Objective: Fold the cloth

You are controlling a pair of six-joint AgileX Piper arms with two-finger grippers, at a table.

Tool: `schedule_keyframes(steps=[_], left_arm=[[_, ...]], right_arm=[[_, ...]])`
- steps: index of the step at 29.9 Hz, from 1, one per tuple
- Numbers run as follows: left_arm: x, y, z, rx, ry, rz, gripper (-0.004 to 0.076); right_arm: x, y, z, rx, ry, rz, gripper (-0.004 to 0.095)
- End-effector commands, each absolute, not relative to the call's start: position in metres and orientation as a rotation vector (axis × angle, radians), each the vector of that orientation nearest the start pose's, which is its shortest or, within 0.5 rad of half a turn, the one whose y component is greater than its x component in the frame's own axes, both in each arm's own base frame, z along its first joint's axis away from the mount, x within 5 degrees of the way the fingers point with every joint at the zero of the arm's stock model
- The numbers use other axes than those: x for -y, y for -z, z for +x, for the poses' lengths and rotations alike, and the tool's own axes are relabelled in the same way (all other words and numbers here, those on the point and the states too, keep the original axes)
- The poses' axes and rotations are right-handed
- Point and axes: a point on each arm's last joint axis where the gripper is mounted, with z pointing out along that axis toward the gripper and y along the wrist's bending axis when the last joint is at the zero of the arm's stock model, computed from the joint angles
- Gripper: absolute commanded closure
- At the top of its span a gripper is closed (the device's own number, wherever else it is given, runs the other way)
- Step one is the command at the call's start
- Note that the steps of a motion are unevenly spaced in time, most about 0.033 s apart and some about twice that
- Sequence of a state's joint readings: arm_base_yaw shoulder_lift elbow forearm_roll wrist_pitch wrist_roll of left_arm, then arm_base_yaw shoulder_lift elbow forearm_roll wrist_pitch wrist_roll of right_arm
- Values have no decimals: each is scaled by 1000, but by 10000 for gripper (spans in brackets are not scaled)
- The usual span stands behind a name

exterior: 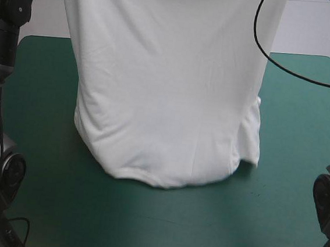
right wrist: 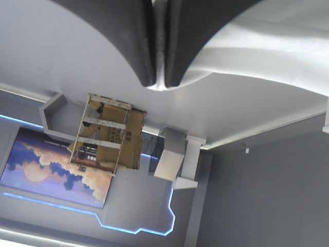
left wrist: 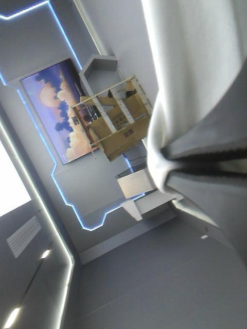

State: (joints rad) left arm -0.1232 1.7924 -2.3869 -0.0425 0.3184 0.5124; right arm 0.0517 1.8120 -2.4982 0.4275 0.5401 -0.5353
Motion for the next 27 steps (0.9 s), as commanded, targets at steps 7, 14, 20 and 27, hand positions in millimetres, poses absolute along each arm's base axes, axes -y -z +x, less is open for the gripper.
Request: schedule_keyframes(steps=[7,14,20,27], left_arm=[[42,-656,305,-925,-244,287,704],[50,-616,342,-1186,-154,355,705],[61,-538,392,-1529,-13,387,705],[63,-445,396,-1764,92,358,705]], right_arm=[[-36,-660,289,-1010,-39,-311,922],[-36,-628,325,-1242,-32,-325,921],[-37,-564,377,-1582,-55,-357,921],[-38,-497,397,-1854,-90,-387,921]])
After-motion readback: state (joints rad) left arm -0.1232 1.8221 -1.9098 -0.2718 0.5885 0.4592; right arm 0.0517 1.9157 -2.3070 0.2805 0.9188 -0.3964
